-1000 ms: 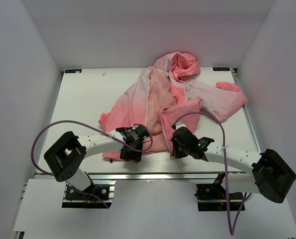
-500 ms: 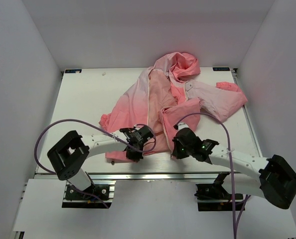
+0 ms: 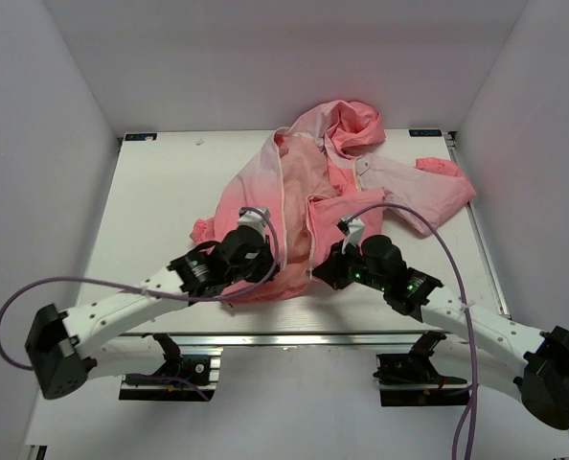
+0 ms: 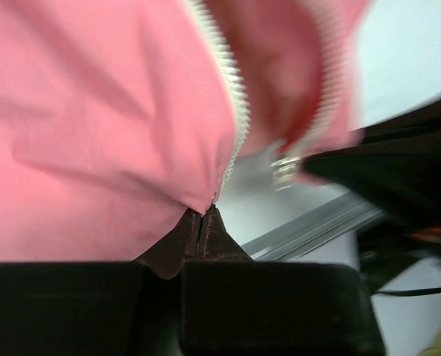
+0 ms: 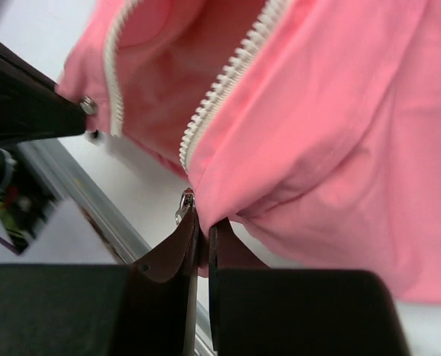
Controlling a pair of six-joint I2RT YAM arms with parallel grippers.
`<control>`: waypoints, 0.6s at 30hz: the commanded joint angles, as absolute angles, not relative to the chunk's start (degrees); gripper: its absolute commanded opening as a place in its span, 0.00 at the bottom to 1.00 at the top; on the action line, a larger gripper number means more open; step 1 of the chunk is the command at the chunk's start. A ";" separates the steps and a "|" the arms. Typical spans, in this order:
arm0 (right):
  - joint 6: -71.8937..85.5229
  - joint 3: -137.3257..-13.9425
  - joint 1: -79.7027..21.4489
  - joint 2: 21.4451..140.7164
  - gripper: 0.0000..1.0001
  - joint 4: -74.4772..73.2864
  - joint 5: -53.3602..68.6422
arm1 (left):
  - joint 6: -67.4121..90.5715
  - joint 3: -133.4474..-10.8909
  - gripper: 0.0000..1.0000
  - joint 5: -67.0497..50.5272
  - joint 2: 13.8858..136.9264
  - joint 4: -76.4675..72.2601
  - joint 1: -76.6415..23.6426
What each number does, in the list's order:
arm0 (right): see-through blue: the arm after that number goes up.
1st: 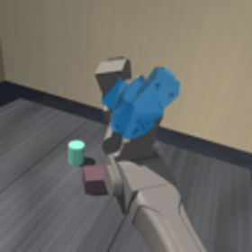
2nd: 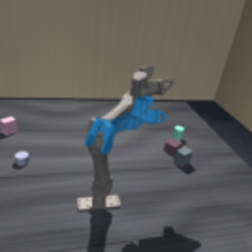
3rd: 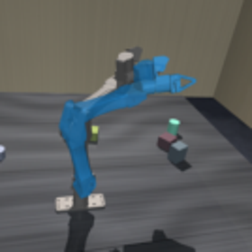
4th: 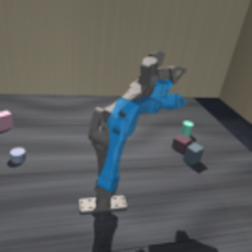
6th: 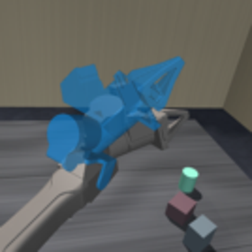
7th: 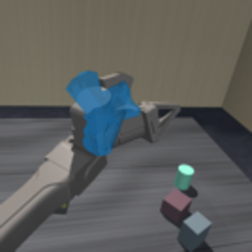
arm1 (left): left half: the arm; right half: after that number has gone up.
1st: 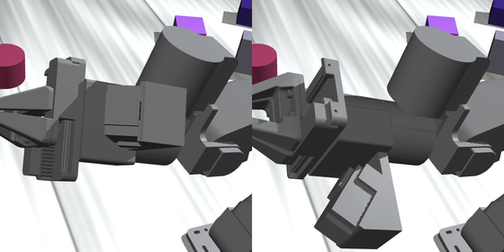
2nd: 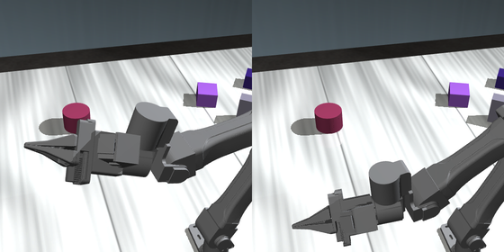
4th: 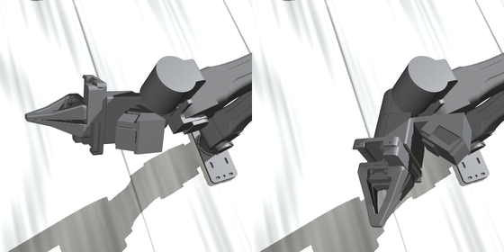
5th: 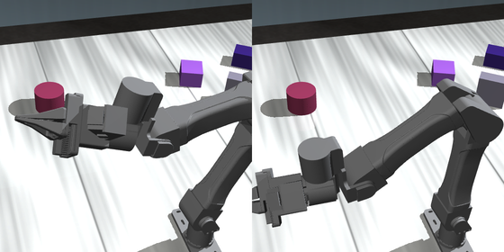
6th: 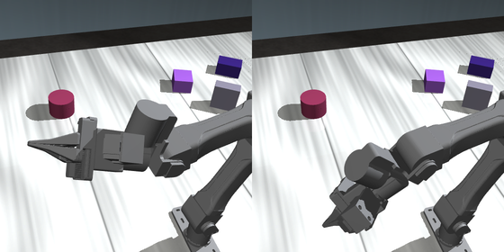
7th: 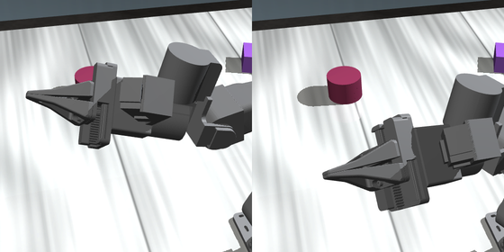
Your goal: Zip up the jacket
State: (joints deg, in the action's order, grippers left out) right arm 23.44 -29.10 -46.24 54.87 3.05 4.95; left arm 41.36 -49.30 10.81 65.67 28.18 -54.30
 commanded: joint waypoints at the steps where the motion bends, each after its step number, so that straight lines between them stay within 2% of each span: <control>1: 22.32 -29.71 -42.91 54.40 0.00 15.71 13.08 | 39.82 -47.73 0.00 12.04 60.48 16.02 -54.32; 6: 26.19 -27.43 -37.54 54.84 0.00 25.56 23.09 | 38.41 -46.41 0.00 12.58 57.66 7.49 -54.32; 18: 25.05 -26.63 -37.18 55.64 0.00 32.43 28.04 | 36.83 -45.88 0.00 8.97 59.77 6.94 -54.32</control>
